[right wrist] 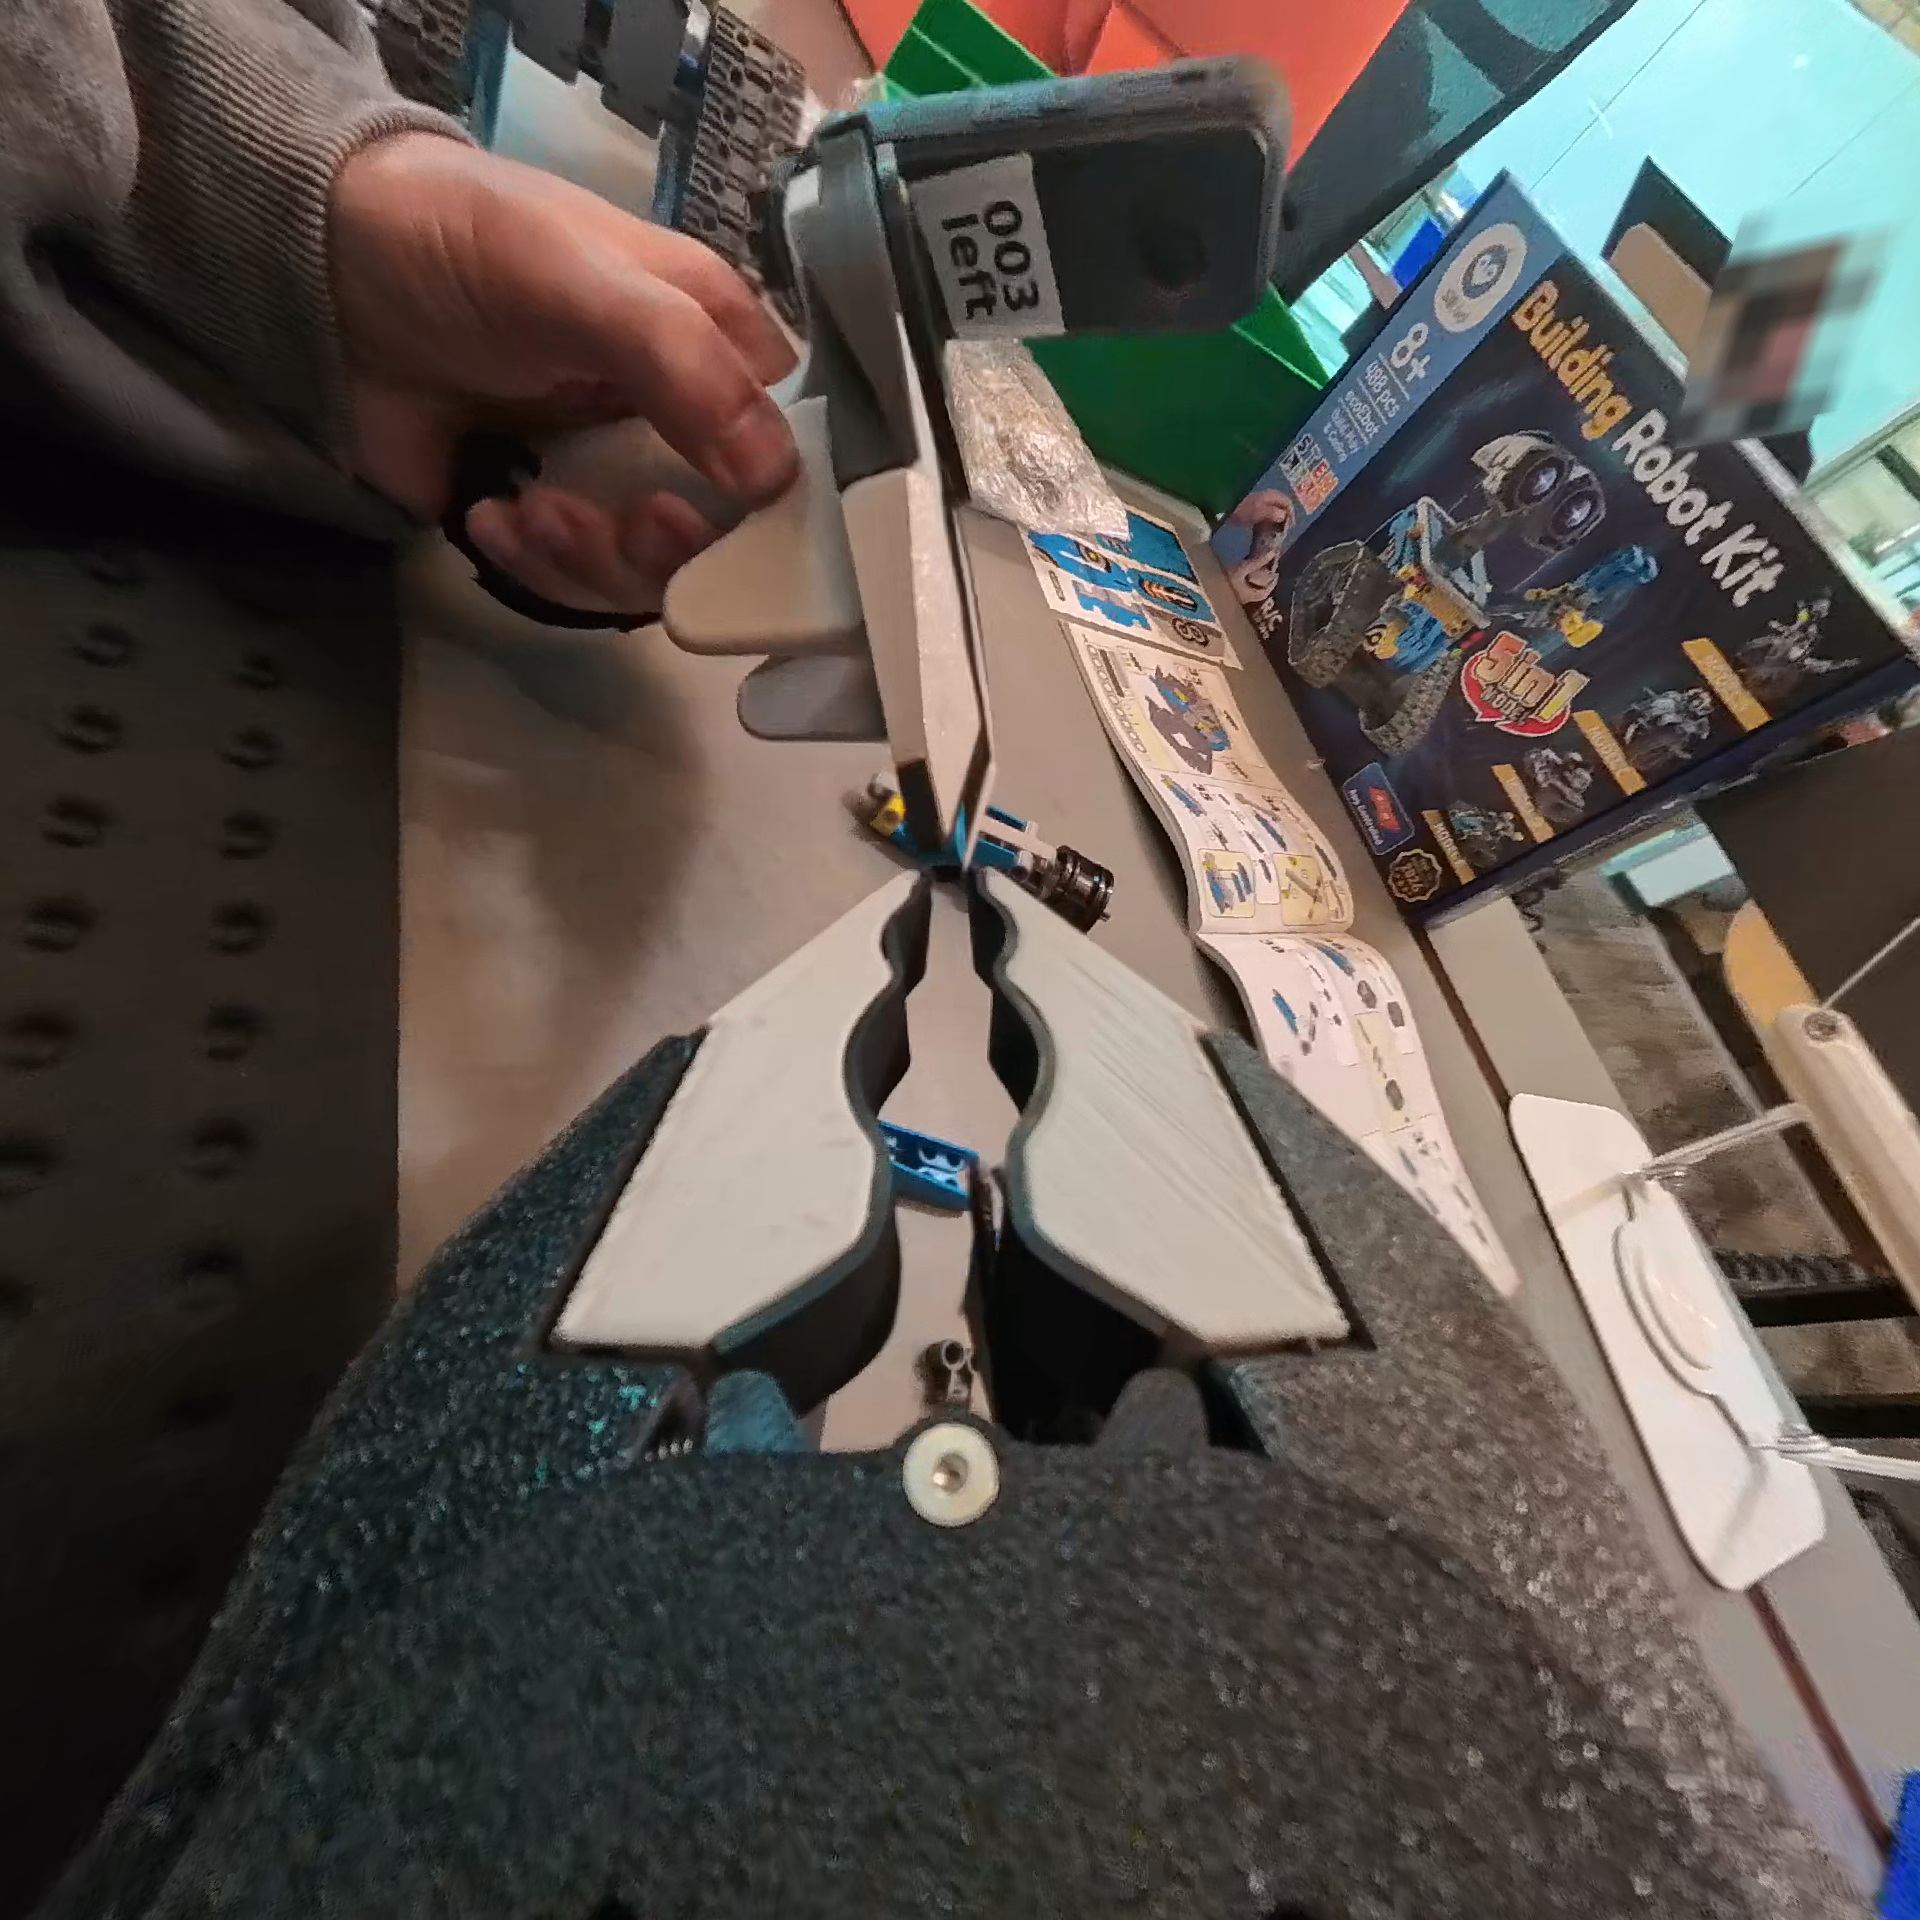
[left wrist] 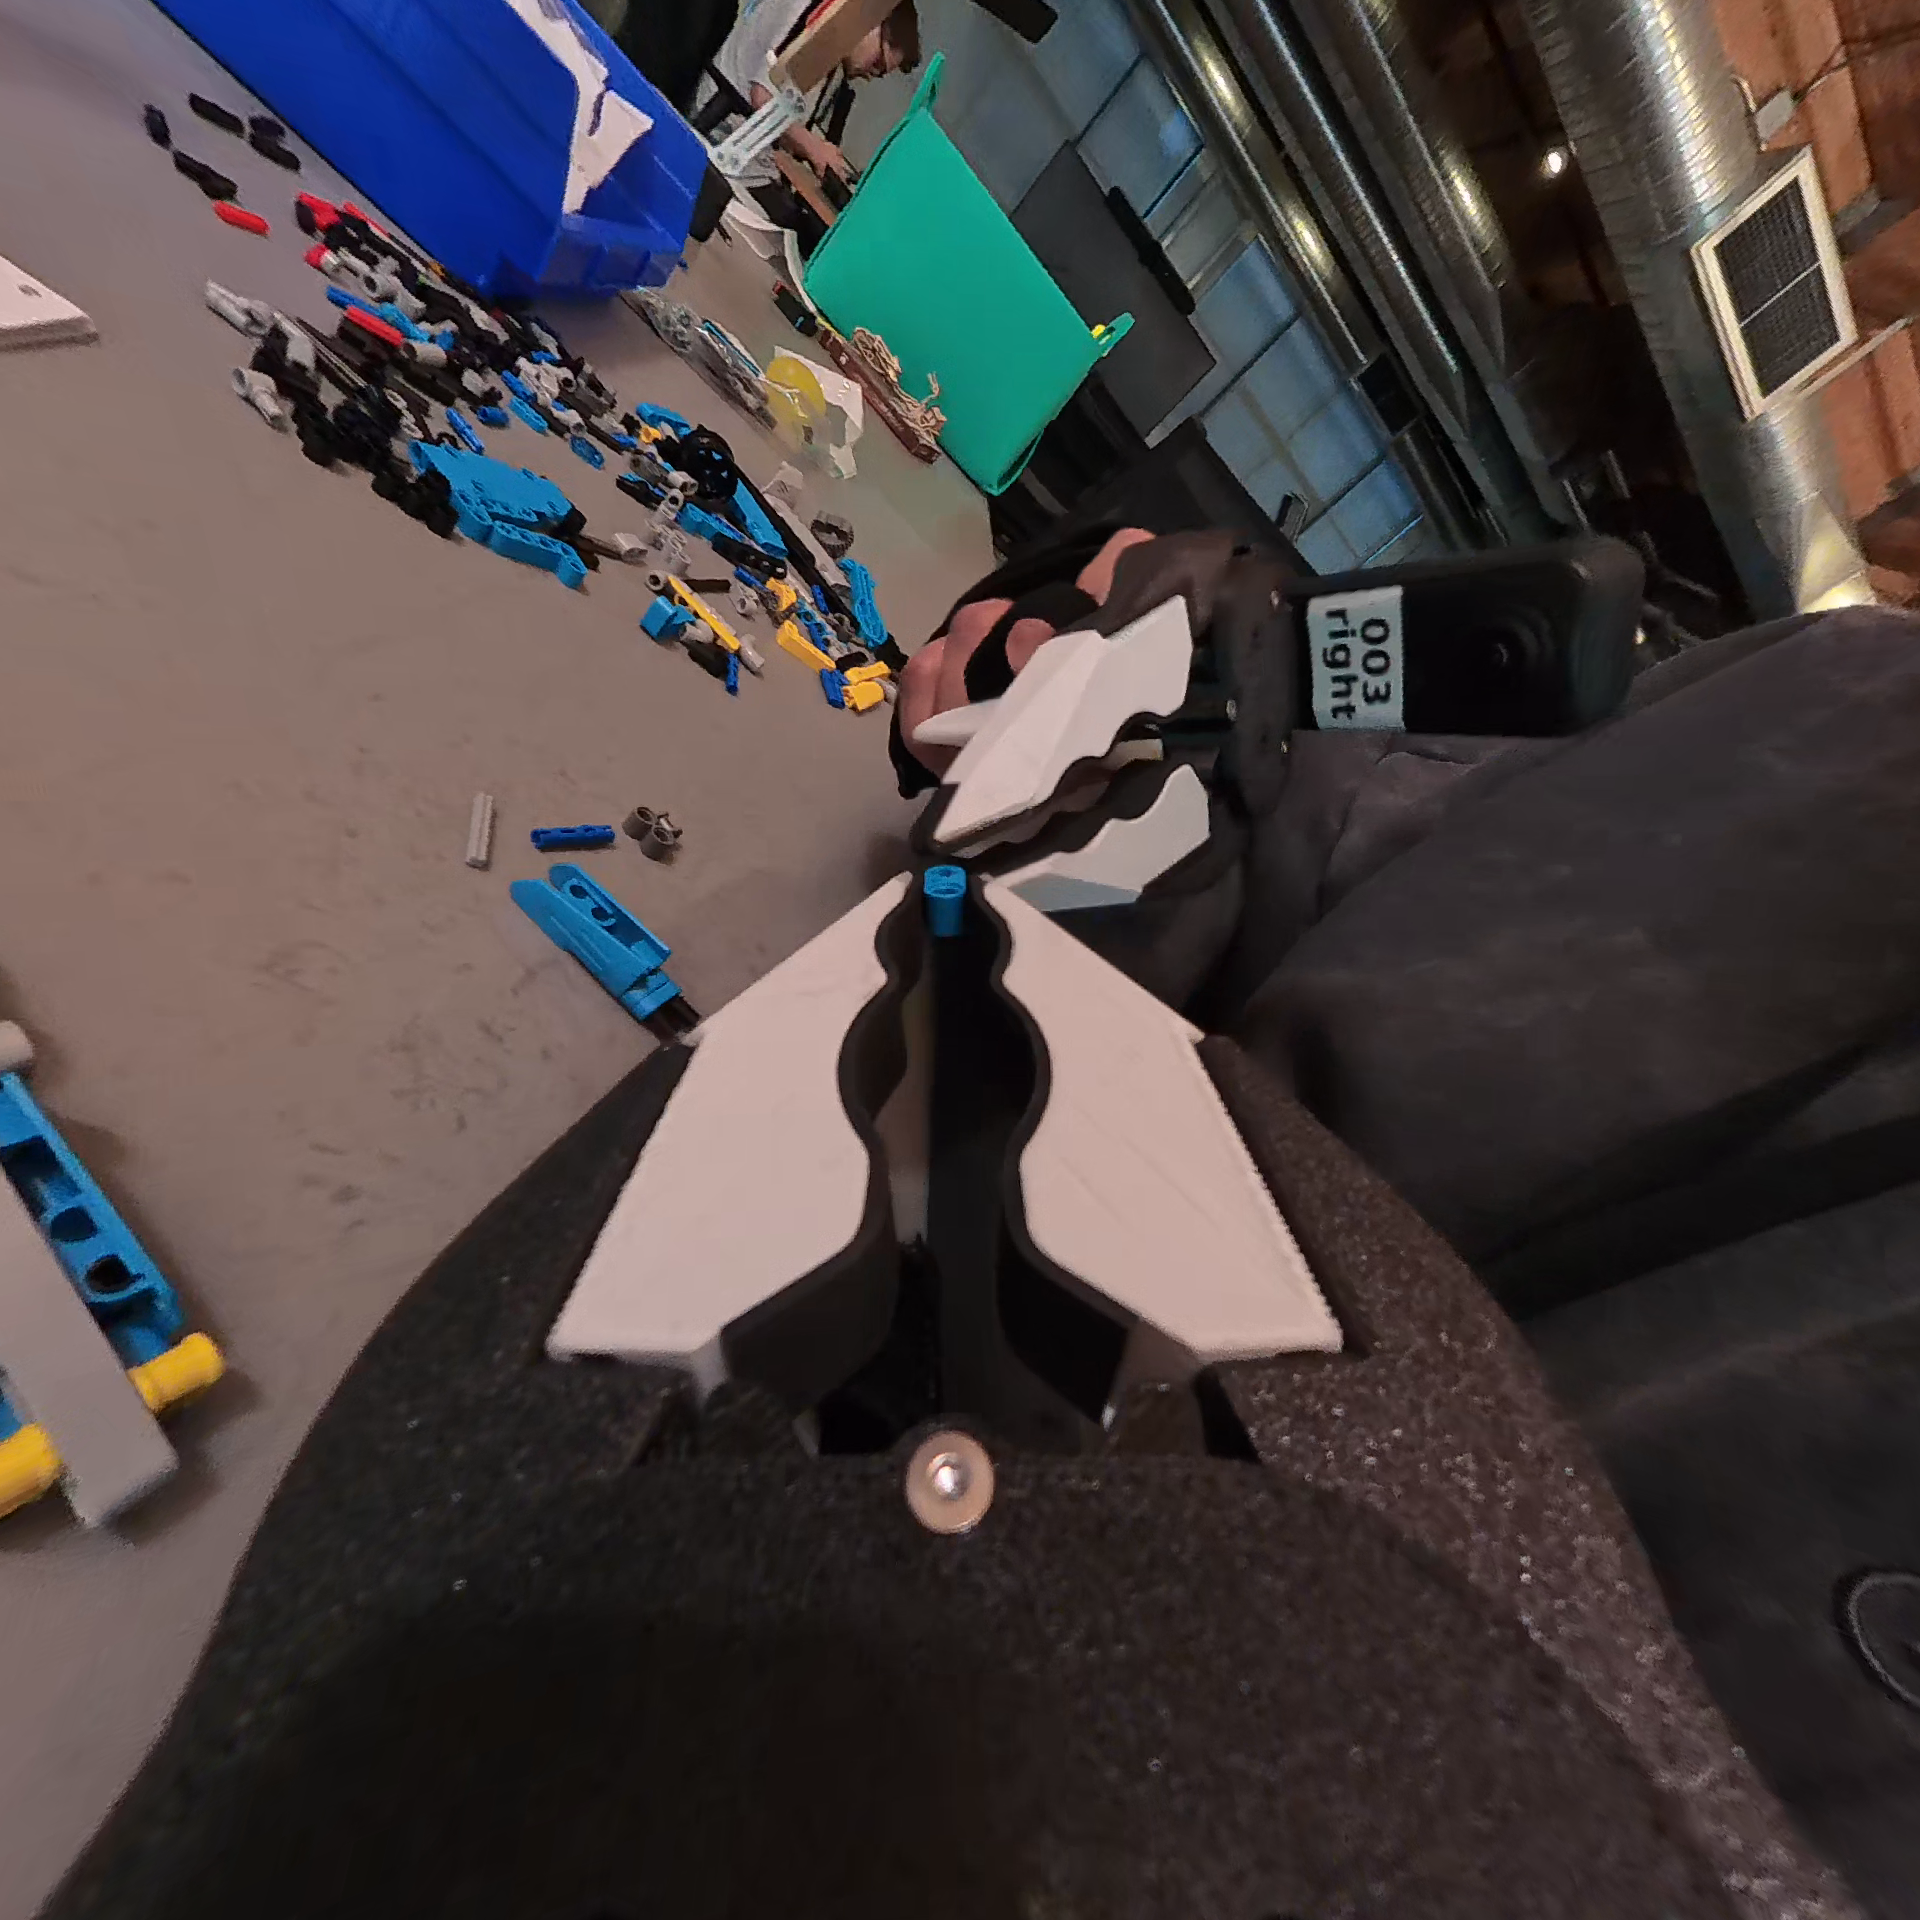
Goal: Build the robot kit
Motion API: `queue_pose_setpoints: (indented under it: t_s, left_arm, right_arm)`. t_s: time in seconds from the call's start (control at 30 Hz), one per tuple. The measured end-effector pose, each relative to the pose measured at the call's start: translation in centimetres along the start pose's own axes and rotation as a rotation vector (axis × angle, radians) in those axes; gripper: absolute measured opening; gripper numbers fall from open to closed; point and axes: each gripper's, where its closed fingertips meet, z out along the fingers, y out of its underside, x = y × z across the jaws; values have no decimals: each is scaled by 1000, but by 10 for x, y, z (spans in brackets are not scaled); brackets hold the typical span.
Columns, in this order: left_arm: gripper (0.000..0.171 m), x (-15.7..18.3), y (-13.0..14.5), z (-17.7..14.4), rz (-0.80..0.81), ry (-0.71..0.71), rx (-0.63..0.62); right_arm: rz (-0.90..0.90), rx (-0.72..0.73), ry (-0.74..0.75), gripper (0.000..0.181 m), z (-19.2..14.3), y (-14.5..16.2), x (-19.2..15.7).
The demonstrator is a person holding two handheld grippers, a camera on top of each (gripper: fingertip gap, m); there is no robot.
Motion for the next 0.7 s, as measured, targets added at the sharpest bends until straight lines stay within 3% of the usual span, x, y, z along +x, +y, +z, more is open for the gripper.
queue_pose_setpoints:
  t_s: [0.4,0.7]
  left_arm:
    - [7,17,-6,1,443,-160,19]
    - [7,28,-7,3,459,-96,52]
  right_arm:
    - [155,87,-87,6,-3,-10,1]
    - [187,145,-96,1,-10,-19,4]
